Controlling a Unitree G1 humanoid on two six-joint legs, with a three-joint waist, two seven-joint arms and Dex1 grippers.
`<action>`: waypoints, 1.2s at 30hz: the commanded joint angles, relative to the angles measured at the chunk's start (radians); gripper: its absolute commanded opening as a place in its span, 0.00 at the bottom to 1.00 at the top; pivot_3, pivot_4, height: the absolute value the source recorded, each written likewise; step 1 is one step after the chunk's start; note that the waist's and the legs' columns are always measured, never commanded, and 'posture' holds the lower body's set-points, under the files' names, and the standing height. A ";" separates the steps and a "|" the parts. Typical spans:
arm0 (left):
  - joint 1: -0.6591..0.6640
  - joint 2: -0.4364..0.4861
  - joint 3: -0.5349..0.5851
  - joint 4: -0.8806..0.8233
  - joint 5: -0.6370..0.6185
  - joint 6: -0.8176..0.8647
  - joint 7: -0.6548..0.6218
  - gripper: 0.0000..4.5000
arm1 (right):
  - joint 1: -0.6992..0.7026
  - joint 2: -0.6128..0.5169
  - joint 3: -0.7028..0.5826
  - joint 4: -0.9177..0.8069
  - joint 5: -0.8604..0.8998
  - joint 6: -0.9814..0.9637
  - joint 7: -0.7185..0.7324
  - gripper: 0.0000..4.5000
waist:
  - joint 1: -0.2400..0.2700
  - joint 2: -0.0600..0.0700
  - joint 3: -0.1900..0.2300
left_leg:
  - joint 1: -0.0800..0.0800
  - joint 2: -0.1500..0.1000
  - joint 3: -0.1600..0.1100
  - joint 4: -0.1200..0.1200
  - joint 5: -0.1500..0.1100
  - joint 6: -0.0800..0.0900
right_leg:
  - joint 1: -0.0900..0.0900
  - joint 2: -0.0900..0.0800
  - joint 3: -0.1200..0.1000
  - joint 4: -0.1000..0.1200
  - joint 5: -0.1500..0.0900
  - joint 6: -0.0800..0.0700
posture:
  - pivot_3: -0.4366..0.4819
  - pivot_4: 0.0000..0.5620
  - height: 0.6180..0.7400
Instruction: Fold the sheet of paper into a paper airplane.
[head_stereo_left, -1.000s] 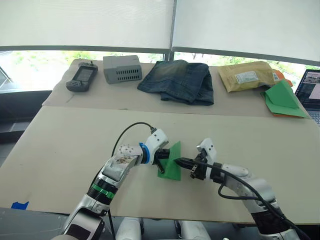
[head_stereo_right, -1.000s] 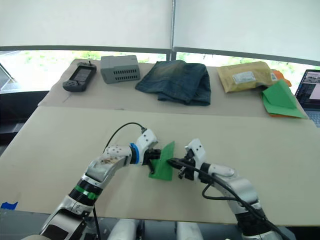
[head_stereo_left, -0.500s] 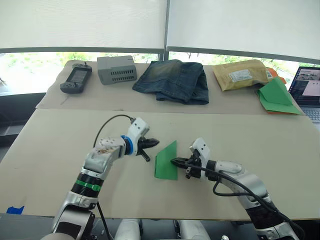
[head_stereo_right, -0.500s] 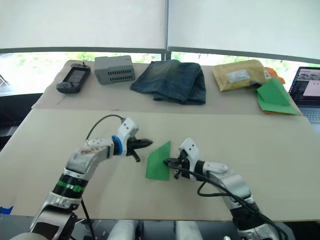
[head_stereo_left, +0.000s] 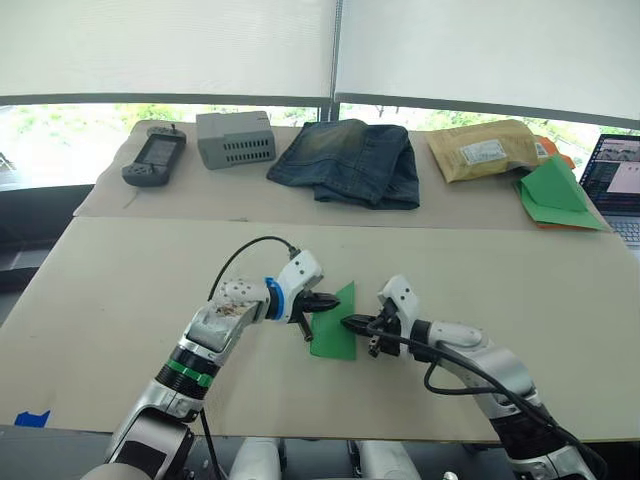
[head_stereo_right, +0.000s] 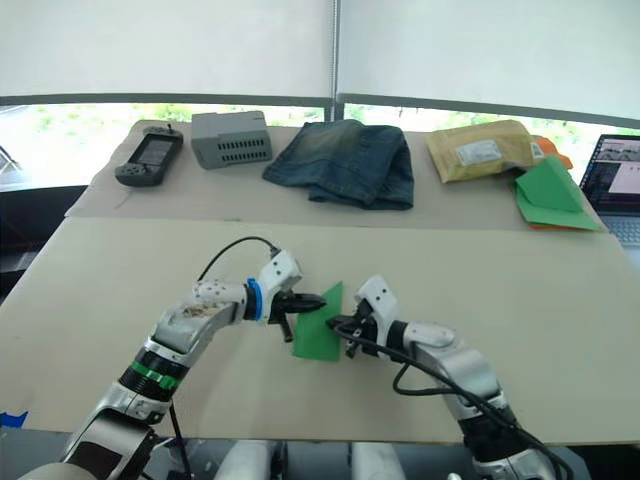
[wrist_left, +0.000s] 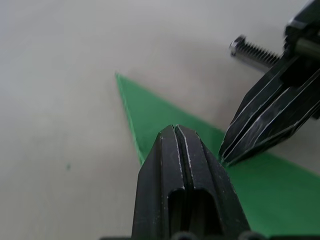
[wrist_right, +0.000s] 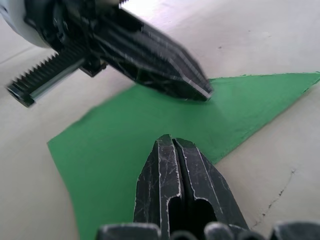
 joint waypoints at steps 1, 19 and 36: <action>0.013 0.004 -0.021 0.014 0.028 -0.021 -0.001 0.00 | 0.013 -0.018 -0.013 0.024 -0.031 0.021 -0.024 0.00 | 0.002 0.000 0.000 | 0.000 0.000 0.000 0.000 0.000 0.000 | 0.000 0.000 0.000 0.000 0.000 0.000 | 0.48 0.27 0.95; 0.053 -0.003 -0.043 0.009 0.074 -0.063 0.033 0.00 | -0.236 0.080 -0.075 0.371 -0.139 -0.148 -0.113 0.00 | 0.006 0.000 0.000 | 0.001 0.000 0.000 0.000 0.000 0.000 | 0.001 0.000 0.000 0.000 0.001 0.000 | 0.48 0.27 0.95; 0.041 -0.036 -0.059 0.030 0.091 -0.059 0.058 0.00 | -0.266 0.120 -0.061 0.388 -0.168 -0.282 -0.021 0.00 | 0.009 0.001 0.000 | 0.001 -0.001 0.001 0.000 0.000 0.000 | 0.001 0.000 0.001 0.000 0.001 0.000 | 0.48 0.27 0.95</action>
